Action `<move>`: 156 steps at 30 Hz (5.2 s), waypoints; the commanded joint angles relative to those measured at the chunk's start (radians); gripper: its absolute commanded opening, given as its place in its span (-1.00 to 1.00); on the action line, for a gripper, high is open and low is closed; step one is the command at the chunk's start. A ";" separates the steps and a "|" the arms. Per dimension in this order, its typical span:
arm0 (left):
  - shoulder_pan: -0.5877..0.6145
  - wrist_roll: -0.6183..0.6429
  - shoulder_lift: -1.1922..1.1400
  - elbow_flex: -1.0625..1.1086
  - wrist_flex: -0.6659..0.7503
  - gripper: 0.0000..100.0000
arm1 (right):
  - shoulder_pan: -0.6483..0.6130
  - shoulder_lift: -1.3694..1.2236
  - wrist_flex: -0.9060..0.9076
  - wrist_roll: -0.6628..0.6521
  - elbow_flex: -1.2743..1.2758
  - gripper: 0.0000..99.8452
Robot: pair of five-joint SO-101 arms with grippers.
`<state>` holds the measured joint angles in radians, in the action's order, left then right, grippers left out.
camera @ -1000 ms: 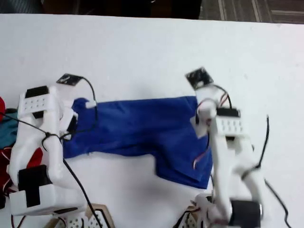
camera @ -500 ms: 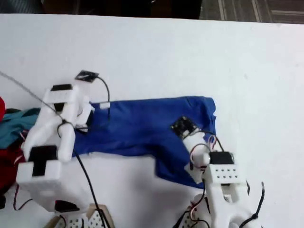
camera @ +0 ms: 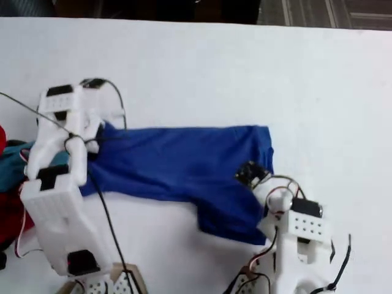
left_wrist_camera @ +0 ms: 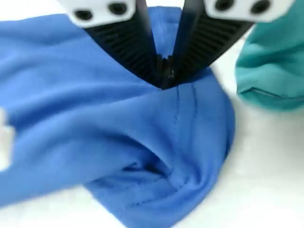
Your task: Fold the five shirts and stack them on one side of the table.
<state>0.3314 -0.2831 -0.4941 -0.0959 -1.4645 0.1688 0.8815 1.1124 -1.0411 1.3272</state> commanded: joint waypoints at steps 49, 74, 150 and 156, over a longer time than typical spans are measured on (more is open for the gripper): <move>0.103 0.149 -0.170 -0.403 0.032 -0.95 | -0.110 -1.213 -0.182 0.539 -1.181 -0.96; -0.044 0.123 0.580 0.237 0.014 -0.95 | -0.309 -0.510 0.257 0.539 -0.991 -0.96; -0.038 -0.035 0.746 1.064 0.729 -0.95 | -0.561 -0.499 0.214 0.114 -0.453 -0.96; -0.038 -0.035 0.746 1.064 0.729 -0.95 | -0.559 -0.510 0.283 0.114 -0.700 -0.96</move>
<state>0.2961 -0.3076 0.2317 0.9659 -0.7618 -0.3974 0.3751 1.3671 -0.9168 0.7549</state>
